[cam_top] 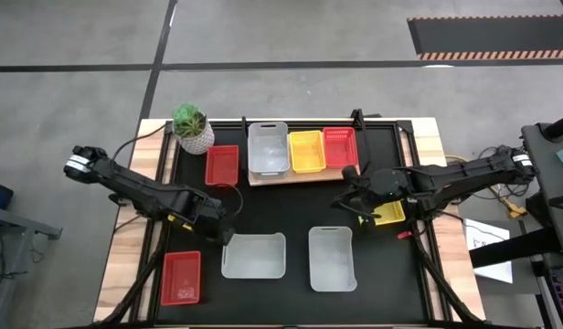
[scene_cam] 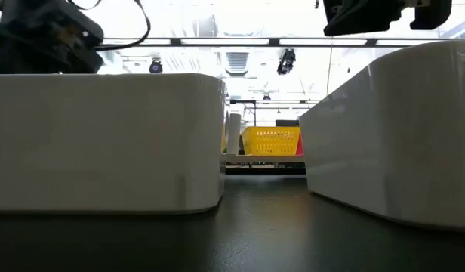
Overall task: Stack baskets on shelf by color
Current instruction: Stack the left yellow bin on top of the yellow bin on the shelf
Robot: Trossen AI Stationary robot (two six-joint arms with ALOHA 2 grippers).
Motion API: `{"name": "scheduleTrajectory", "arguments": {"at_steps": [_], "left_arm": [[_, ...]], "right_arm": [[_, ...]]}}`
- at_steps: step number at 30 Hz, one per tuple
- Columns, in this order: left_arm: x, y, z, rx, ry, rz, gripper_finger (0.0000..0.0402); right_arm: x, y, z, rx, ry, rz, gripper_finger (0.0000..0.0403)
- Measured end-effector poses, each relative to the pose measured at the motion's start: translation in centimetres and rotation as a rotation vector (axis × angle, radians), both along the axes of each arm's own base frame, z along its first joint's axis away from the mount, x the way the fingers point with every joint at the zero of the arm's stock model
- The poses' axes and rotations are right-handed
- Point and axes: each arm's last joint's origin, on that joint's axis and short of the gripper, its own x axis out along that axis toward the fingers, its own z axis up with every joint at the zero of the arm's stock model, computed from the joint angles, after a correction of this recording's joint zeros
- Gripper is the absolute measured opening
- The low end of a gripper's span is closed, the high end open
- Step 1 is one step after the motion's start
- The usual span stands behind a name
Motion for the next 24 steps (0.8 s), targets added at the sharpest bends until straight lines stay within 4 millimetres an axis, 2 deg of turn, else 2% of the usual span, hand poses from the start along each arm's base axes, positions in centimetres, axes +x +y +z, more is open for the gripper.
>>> {"name": "scheduleTrajectory", "arguments": {"at_steps": [3,6,12,15,18,20,22,24], "left_arm": [[-0.4,0.3,0.7,0.026,-0.055,-0.011,0.0],[-0.7,0.8,1.2,0.146,-0.126,0.009,0.0],[-1.8,1.8,3.0,0.374,-0.295,-0.028,0.0],[-2.4,2.3,4.3,0.678,-0.422,-0.071,0.0],[-2.7,2.8,5.1,1.156,-0.493,-0.063,0.0],[-2.9,3.1,5.2,1.421,-0.462,-0.023,0.0],[-3.1,3.4,5.3,1.581,-0.411,0.022,0.0],[-3.5,3.6,5.5,1.615,-0.387,0.003,0.0]], "right_arm": [[-0.1,0.0,0.4,0.003,-0.032,0.002,0.0009],[0.1,0.0,0.4,0.002,-0.044,0.006,0.0009],[2.4,0.4,0.6,0.026,-0.156,0.02,0.0009],[4.5,1.0,1.1,0.069,-0.163,0.097,0.0009],[7.4,1.8,1.7,0.121,-0.141,0.189,0.0009],[9.8,2.2,1.9,0.114,-0.133,0.198,0.0009],[12.3,2.3,2.0,0.102,-0.127,0.18,0.0009],[14.7,2.1,2.0,0.098,-0.106,0.162,0.0009]]}}
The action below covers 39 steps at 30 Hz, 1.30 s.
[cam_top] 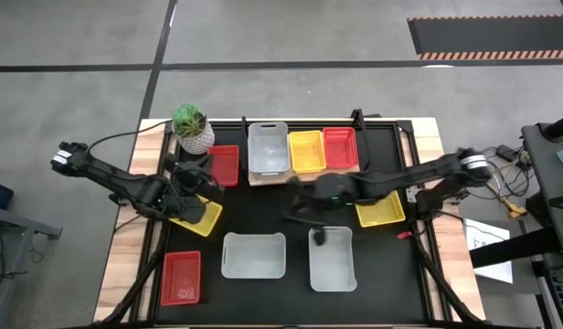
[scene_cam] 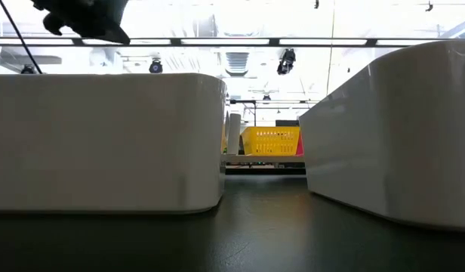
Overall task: Stack baskets on shelf by color
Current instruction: Stack the left yellow bin on top of the yellow bin on the shelf
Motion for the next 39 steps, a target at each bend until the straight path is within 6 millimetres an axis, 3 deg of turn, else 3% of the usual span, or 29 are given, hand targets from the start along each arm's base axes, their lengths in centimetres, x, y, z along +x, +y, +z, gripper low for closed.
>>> {"name": "scheduleTrajectory", "arguments": {"at_steps": [7,19,24,31,39], "left_arm": [[-1.1,0.2,0.0,-0.127,0.112,-0.216,0.0],[-2.5,-0.4,0.4,-0.196,0.099,-0.384,0.0],[-3.2,-0.6,0.7,-0.178,0.071,-0.395,0.0],[-4.6,0.4,2.0,-0.114,-0.029,-0.286,0.0],[-4.9,0.5,1.5,-0.138,-0.047,-0.294,0.0]], "right_arm": [[6.5,-1.9,-0.2,0.036,0.122,-0.08,0.0009],[13.9,-2.9,-2.6,0.12,0.236,-0.152,0.0013],[16.5,-2.6,-2.8,0.181,0.223,-0.136,0.0049],[20.2,-2.4,-7.1,0.232,0.237,-0.096,0.0117],[21.9,-2.6,-10.0,0.262,0.163,-0.193,0.016]]}}
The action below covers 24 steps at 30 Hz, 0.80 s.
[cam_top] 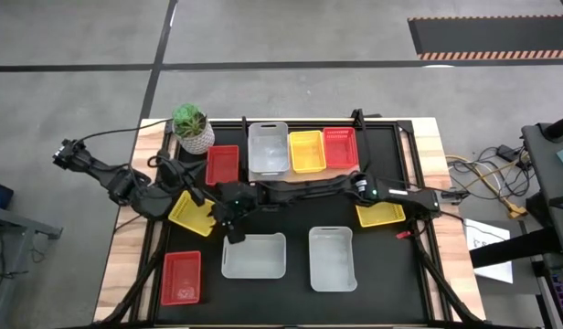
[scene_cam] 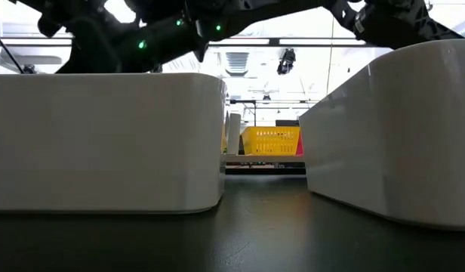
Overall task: Stack baskets on shelf by color
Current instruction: Stack the left yellow bin on top of the yellow bin on the shelf
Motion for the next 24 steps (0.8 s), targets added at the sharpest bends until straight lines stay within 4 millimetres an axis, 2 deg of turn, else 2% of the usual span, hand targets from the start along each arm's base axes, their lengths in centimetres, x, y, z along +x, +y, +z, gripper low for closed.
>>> {"name": "scheduleTrajectory", "arguments": {"at_steps": [7,19,24], "left_arm": [[0.0,0.0,0.0,0.002,0.003,-0.001,0.0],[0.1,-0.1,0.1,-0.004,-0.013,0.001,0.0],[0.3,-0.1,0.0,0.001,-0.003,-0.001,0.0]], "right_arm": [[0.0,-0.2,0.0,0.001,-0.004,0.011,0.0156],[-0.2,-0.2,-3.7,-0.02,-0.024,0.024,0.015],[-0.3,-0.2,-3.3,-0.068,-0.031,0.048,0.015]]}}
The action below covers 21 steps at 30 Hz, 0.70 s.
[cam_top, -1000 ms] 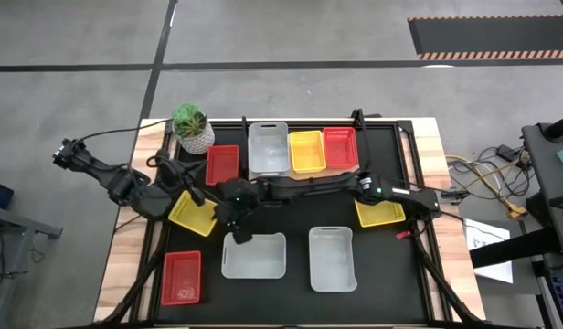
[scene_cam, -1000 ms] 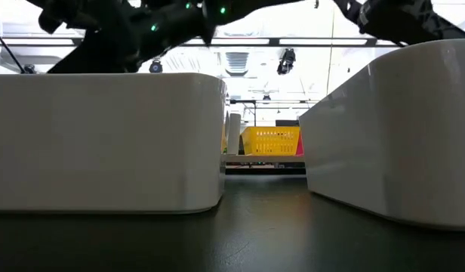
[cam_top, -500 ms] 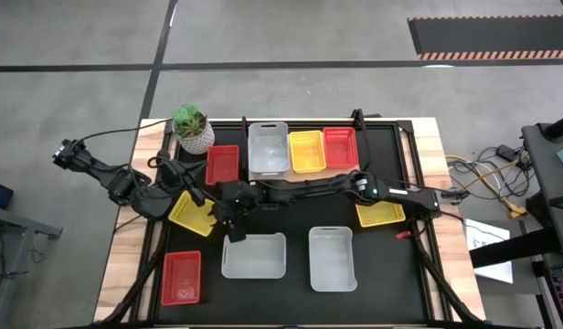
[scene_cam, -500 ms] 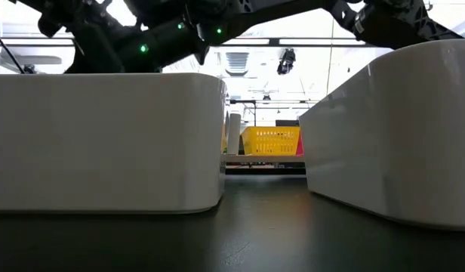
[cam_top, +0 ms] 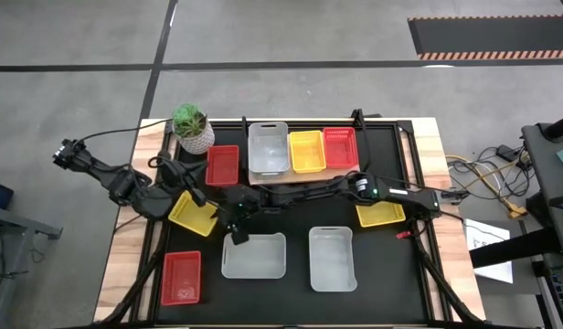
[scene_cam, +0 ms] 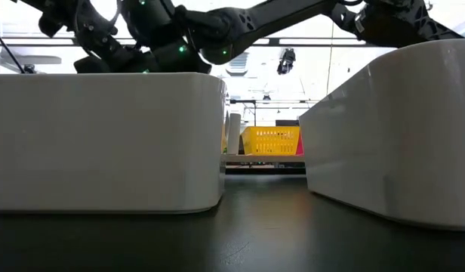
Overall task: Stack baskets on shelf by color
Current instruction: Stack the left yellow bin on top of the yellow bin on the shelf
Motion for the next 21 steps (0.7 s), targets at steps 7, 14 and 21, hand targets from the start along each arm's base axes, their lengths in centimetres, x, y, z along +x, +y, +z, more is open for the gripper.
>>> {"name": "scheduleTrajectory", "arguments": {"at_steps": [7,14,21], "left_arm": [[0.1,-0.1,0.0,-0.014,0.007,-0.024,0.0],[1.0,-0.8,0.2,-0.15,-0.051,-0.159,0.0],[4.7,-3.3,-2.3,-0.399,-0.02,-0.292,0.0]], "right_arm": [[-1.8,0.3,4.9,-0.086,0.024,0.053,0.0133],[-6.7,0.4,9.8,-0.107,0.269,0.079,0.0091],[-13.8,1.9,13.5,-0.095,0.309,0.056,0.0042]]}}
